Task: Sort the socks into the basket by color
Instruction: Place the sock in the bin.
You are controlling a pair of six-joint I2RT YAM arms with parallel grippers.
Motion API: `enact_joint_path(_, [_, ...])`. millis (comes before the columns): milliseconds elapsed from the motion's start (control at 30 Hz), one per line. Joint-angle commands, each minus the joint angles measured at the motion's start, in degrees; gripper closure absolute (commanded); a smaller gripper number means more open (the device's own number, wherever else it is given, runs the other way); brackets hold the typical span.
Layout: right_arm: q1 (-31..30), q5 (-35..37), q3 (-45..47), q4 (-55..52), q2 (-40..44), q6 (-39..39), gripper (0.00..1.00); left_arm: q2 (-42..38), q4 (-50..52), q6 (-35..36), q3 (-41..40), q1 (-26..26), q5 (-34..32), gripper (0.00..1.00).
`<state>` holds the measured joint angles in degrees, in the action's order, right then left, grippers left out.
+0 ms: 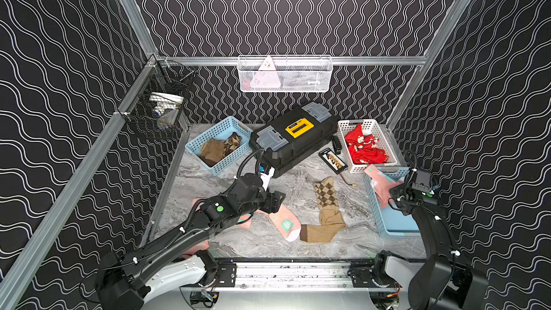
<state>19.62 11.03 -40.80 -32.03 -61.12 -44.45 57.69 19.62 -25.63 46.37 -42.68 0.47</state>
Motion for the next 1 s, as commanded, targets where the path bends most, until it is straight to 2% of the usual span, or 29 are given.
enact_joint_path(0, [0.0, 4.3, 0.4, -4.6, 0.8, -3.1, 1.0, 0.0, -1.5, 0.4, -0.4, 0.0, 0.4, 0.25])
enact_joint_path(133, [0.0, 7.3, 1.7, -6.2, 2.1, -3.3, 1.0, 0.5, -1.5, 0.0, -0.5, 0.0, 0.5, 0.25])
enact_joint_path(333, [0.1, 3.6, 1.6, -5.2, 0.5, -2.5, 1.0, 1.3, -0.6, -0.9, -0.2, 0.0, 0.5, 0.25])
enact_joint_path(367, [0.1, 2.2, 1.6, -4.5, 0.7, -1.7, 0.89, 1.3, -0.1, -0.9, 0.1, 0.0, 0.2, 0.24])
enact_joint_path(400, [0.1, 1.3, 1.3, -4.3, 0.8, -1.1, 0.74, 1.5, 0.5, -1.0, 0.2, 0.0, 0.0, 0.23])
enact_joint_path(467, [0.0, 0.3, 0.6, -4.8, 1.3, -0.5, 0.34, 1.8, 1.5, -1.5, 0.4, -0.1, -0.5, 0.21])
enact_joint_path(500, [0.0, 0.0, 0.3, -5.1, 1.6, -0.3, 0.18, 2.0, 1.9, -1.9, 0.4, 0.0, -0.6, 0.21])
enact_joint_path(567, [-0.1, -0.3, -0.8, -6.3, 2.6, 0.1, 0.0, 3.0, 3.1, -2.7, 0.8, 0.0, -1.0, 0.18])
enact_joint_path(700, [-1.6, -0.6, -3.5, -7.4, 5.9, 1.5, 0.0, 5.0, 5.5, -4.8, 1.2, 0.0, -2.8, 0.13])
enact_joint_path(967, [-8.5, -3.1, -9.8, -8.7, 7.5, 5.4, 0.0, 10.6, 9.2, -9.1, 2.1, -0.1, -7.5, 0.12])
